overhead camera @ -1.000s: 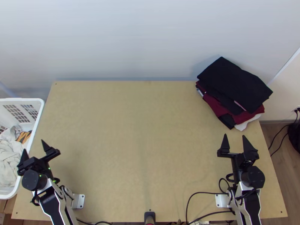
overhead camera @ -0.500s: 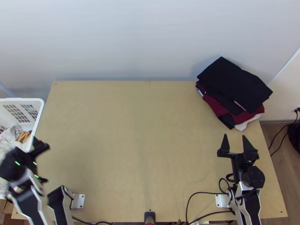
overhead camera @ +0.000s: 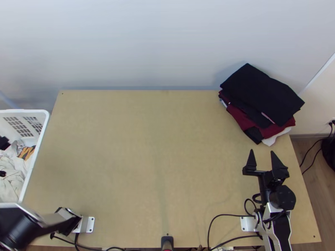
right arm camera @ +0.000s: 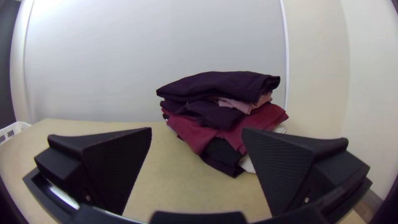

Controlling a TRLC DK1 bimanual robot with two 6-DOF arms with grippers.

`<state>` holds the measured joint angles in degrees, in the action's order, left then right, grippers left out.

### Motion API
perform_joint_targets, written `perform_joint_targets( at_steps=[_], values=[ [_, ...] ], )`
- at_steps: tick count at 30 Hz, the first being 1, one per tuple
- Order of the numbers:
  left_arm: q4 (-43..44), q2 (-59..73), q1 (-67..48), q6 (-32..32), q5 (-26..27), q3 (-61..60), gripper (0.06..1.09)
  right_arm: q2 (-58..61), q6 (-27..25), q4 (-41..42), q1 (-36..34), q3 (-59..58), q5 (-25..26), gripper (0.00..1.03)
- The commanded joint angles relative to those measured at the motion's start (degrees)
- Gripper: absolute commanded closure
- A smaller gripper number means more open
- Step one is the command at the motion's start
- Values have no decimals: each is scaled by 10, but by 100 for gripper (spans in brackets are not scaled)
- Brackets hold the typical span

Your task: Fold the t-shirt

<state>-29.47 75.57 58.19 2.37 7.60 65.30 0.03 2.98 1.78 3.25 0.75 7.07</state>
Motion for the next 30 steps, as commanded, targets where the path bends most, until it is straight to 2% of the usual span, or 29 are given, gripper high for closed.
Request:
perform_joint_targets(
  at_steps=[1, 8, 23, 30],
  values=[
    [-9, 99, 32, 47, 14, 50, 10, -1, 2, -9, -3, -5, 3, 4],
    [-23, 297, 69, 69, 15, 157, 10, -1, 2, -9, -3, -4, 3, 4],
    [-45, 632, 89, 52, 8, 454, 10, -1, 2, -9, -3, -4, 3, 4],
    [-95, 765, 90, 57, -46, 610, 10, -1, 2, -9, -3, -4, 3, 4]
  ],
)
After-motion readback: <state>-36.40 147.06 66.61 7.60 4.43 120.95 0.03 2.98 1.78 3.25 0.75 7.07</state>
